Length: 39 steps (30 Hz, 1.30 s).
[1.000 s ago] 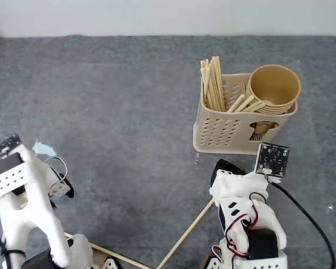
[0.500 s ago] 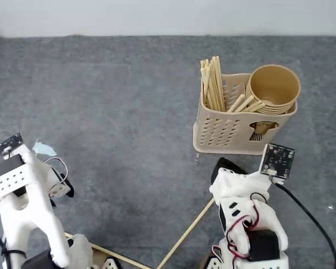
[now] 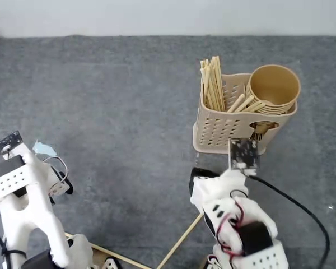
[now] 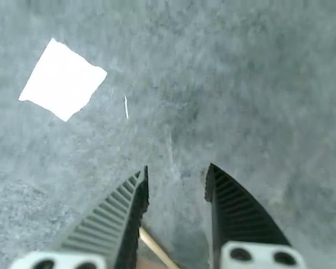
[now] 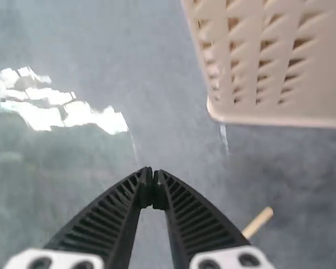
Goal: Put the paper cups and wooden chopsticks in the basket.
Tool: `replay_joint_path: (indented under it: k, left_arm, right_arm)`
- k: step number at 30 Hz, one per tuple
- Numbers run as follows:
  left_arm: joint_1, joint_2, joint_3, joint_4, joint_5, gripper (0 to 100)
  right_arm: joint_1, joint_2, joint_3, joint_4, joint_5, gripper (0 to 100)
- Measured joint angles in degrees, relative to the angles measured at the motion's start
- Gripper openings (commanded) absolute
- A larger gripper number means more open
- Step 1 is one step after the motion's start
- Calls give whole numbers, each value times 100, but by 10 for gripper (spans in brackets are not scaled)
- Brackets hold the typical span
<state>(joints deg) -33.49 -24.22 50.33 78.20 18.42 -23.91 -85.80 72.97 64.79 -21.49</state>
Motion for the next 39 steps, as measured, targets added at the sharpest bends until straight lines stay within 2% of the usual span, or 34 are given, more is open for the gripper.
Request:
replay_joint_path:
  k: [10,16,27,33,39]
  left_arm:
    - [-9,0,132,-158,0,167]
    - [-9,0,132,-158,0,167]
    - [-9,0,211,-158,0,167]
    - [0,0,299,-158,0,167]
    - [0,0,299,-158,0,167]
  right_arm:
    - [-97,3059,-747,26,97,20]
    - [-88,4229,-1213,695,360,20]
    - [132,4703,-1319,835,923,21]
    - [132,4703,-1319,835,985,159]
    - [132,4703,-1319,835,1011,148]
